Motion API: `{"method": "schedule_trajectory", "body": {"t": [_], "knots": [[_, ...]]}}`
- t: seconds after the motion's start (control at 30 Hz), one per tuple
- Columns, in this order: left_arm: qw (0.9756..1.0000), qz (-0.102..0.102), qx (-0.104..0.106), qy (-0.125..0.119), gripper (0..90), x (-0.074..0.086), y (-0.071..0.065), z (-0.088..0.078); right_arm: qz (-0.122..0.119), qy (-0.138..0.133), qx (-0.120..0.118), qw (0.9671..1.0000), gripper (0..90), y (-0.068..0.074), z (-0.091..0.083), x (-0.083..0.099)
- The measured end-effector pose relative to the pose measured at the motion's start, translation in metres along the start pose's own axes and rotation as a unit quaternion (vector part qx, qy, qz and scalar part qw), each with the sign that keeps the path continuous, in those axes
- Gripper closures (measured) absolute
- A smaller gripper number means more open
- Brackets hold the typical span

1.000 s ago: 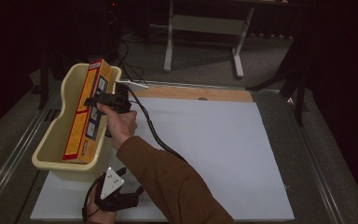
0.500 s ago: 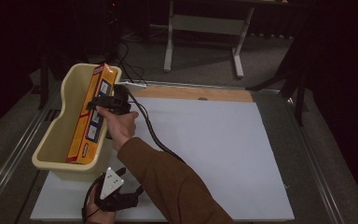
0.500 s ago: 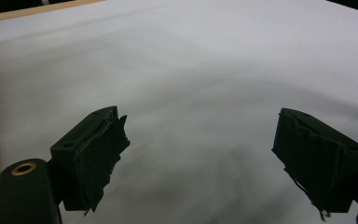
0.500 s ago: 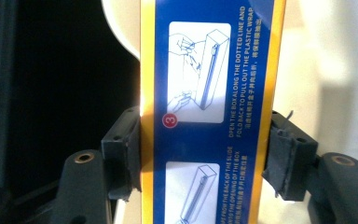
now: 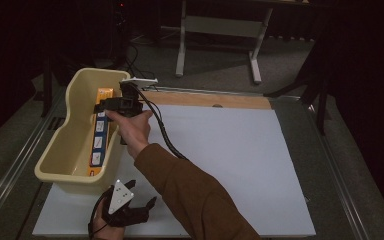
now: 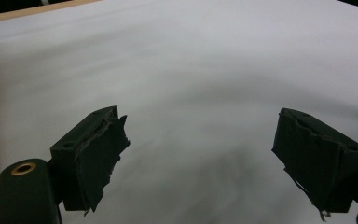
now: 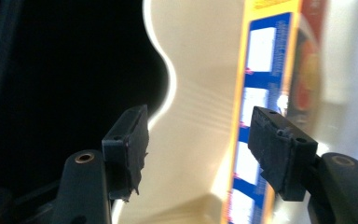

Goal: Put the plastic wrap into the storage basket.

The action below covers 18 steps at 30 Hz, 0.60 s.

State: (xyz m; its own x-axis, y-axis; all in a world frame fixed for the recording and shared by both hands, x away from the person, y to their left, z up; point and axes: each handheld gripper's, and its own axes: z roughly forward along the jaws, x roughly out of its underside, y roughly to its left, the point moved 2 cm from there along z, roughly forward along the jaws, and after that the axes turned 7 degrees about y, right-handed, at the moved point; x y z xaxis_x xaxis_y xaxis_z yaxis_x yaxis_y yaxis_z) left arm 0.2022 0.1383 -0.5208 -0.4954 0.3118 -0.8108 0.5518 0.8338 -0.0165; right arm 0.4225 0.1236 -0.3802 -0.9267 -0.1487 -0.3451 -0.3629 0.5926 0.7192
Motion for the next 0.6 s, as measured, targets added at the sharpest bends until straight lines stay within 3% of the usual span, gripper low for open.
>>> {"method": "schedule_trajectory", "body": {"t": [0.1, 0.2, 0.23, 0.3, 0.5, 0.6], "knots": [[1.0, 0.0, -0.002, -0.001, 15.6, 0.0, 0.001, 0.0, -0.022, 0.0, 0.017, 0.9996, 38.2, -0.003, -0.005, 0.0], [1.0, 0.001, -0.003, 0.001, 15.6, 0.001, 0.001, -0.001, -0.029, 0.0, 0.021, 0.9994, 38.1, -0.004, -0.007, 0.001], [1.0, 0.001, -0.004, 0.001, 15.7, 0.001, 0.001, -0.001, -0.051, 0.002, 0.034, 0.9981, 37.8, -0.006, -0.012, 0.002], [1.0, 0.0, -0.003, -0.001, 15.6, 0.001, 0.001, -0.001, -0.07, 0.003, 0.048, 0.9964, 37.5, -0.009, -0.016, 0.003], [1.0, 0.003, -0.006, 0.0, 15.6, 0.0, 0.001, -0.001, -0.108, 0.003, 0.071, 0.9916, 36.2, -0.024, -0.031, 0.008], [1.0, 0.005, -0.006, 0.0, 15.6, 0.0, 0.001, -0.001, -0.114, 0.002, 0.074, 0.9907, 35.4, -0.027, -0.034, 0.01]]}}
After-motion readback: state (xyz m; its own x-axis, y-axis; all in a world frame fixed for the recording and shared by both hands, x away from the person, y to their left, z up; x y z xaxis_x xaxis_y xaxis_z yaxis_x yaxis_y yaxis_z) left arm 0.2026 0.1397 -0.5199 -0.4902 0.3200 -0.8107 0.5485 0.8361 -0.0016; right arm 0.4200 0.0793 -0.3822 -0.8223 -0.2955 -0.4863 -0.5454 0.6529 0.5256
